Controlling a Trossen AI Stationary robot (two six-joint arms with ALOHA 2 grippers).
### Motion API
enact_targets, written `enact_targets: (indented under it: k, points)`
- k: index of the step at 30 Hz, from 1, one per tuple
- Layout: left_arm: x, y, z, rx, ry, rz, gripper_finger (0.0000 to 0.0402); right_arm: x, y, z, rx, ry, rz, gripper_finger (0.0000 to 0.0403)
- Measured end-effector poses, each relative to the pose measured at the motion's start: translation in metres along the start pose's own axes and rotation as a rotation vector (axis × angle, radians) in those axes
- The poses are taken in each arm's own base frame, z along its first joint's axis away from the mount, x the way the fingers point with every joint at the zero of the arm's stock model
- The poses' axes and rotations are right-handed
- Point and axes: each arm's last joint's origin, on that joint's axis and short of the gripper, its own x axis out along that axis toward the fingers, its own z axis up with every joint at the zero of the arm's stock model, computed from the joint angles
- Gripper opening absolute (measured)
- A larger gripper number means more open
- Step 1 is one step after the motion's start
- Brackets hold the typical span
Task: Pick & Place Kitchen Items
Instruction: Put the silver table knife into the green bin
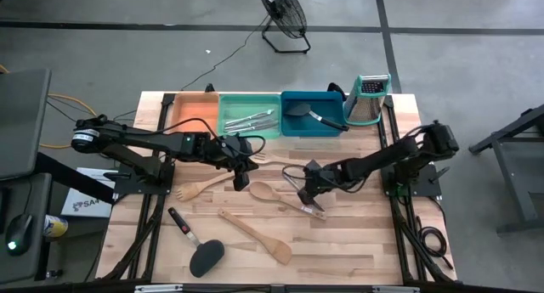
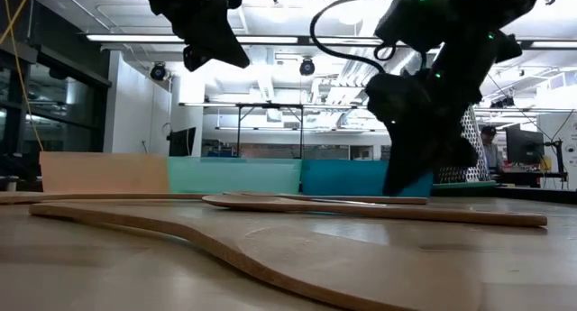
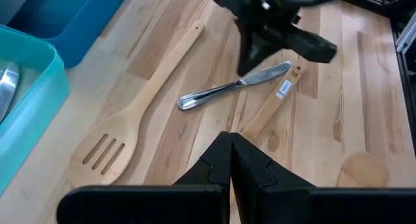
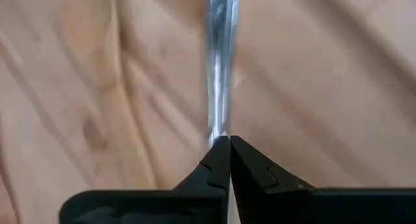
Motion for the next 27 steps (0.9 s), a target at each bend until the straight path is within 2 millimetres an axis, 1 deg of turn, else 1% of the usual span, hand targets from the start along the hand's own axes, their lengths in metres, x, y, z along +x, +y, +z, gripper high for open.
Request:
enact_targets:
  k: [3, 6, 16, 23, 27]
  points:
    - [0.0, 0.0, 0.0, -0.002, 0.001, 0.0, 0.0, 0.006, 0.002, -0.007, -0.023, 0.041, 0.007, 0.0003]
    - [0.0, 0.0, 0.0, -0.002, 0.003, 0.001, 0.0, 0.008, 0.004, -0.012, -0.036, 0.048, 0.005, 0.0003]
    - [0.0, 0.0, -0.001, -0.002, 0.008, 0.004, 0.0, 0.009, 0.004, -0.016, -0.02, 0.073, -0.018, 0.0003]
    - [0.0, 0.001, -0.002, 0.0, 0.021, 0.008, 0.0, 0.006, 0.005, -0.033, -0.02, 0.134, -0.065, 0.0003]
    - [0.0, 0.001, -0.002, 0.0, 0.021, 0.008, 0.0, 0.003, 0.009, -0.046, -0.01, 0.173, -0.07, 0.0003]
